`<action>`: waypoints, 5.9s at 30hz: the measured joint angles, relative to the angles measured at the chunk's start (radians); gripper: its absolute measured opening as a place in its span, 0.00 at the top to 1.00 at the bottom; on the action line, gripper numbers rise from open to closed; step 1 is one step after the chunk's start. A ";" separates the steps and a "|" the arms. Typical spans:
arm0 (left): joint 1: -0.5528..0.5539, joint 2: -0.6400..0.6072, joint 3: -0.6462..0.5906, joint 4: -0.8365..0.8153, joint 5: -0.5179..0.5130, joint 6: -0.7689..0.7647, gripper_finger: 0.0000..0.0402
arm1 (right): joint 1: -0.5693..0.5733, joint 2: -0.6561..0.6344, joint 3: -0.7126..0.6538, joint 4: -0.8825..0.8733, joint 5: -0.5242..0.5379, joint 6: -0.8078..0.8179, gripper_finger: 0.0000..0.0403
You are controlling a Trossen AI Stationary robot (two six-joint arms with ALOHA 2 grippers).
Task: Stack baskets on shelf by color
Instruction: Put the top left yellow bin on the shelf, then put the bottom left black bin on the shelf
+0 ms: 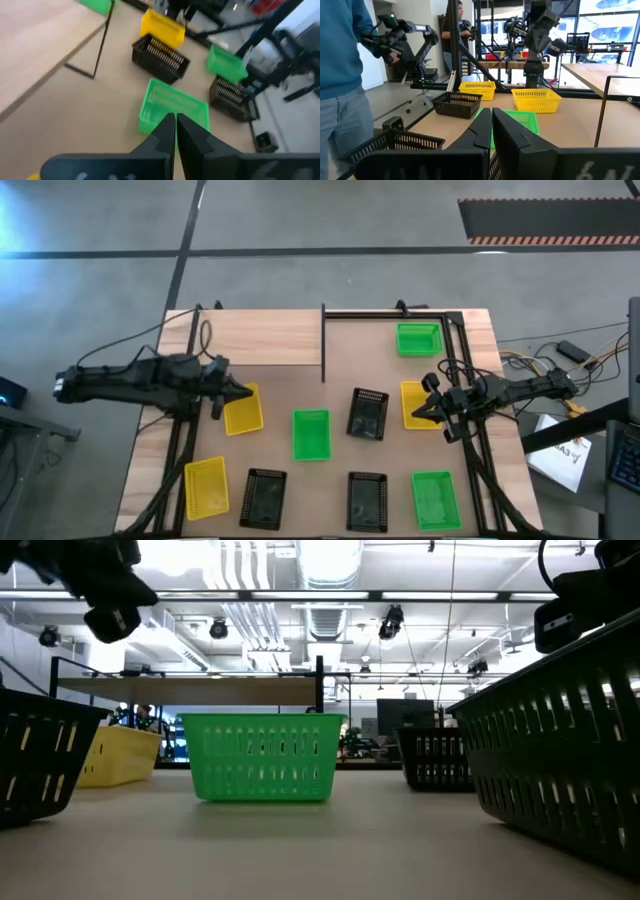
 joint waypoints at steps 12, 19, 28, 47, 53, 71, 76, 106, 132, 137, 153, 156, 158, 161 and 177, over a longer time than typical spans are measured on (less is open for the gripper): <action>-0.234 0.363 0.191 -0.346 -0.036 -0.002 1.00 | 0.000 0.000 0.000 0.000 0.000 0.000 0.98; -0.288 0.517 0.199 -0.404 -0.053 -0.120 1.00 | 0.000 0.000 0.000 -0.002 0.000 0.000 0.98; -0.293 0.595 0.199 -0.391 0.075 -0.059 0.79 | 0.000 0.000 0.000 -0.002 0.000 0.000 0.98; -0.322 0.735 0.164 -0.392 -0.048 -0.141 0.71 | 0.000 0.000 0.000 -0.002 0.000 0.000 0.98; -0.323 0.774 0.165 -0.386 -0.093 -0.172 0.86 | 0.000 0.000 0.000 -0.002 0.000 0.000 0.98; -0.326 0.610 0.356 -0.393 0.154 -0.084 1.00 | 0.000 0.000 0.000 -0.002 0.000 0.000 0.98; -0.326 0.613 0.518 -0.394 0.201 -0.039 1.00 | 0.000 0.000 0.000 -0.002 0.000 0.000 0.98; 0.098 1.064 1.322 -0.863 -0.096 0.566 1.00 | 0.000 0.000 0.000 -0.002 0.000 0.000 0.98; 0.252 1.062 0.970 -0.588 -0.184 0.722 1.00 | 0.000 0.000 0.000 -0.002 0.000 0.000 0.98; 0.252 1.063 0.967 -0.562 -0.184 0.733 1.00 | 0.000 0.000 0.000 -0.002 0.000 0.000 0.98; 0.252 1.060 0.967 -0.540 -0.181 0.779 0.77 | 0.000 0.000 0.000 -0.002 0.000 0.000 0.98; 0.251 1.052 0.986 -0.564 -0.181 0.774 0.71 | 0.000 0.000 0.000 -0.002 0.000 0.000 0.98; 0.251 1.041 1.010 -0.585 -0.180 0.773 0.68 | 0.000 0.000 0.000 -0.002 0.000 0.000 0.98; 0.251 1.009 1.037 -0.605 -0.180 0.771 0.64 | 0.000 0.000 0.000 -0.002 0.000 0.000 0.98; 0.149 0.644 0.901 -0.522 -0.109 0.410 0.68 | 0.000 0.000 0.000 -0.002 0.000 0.000 0.98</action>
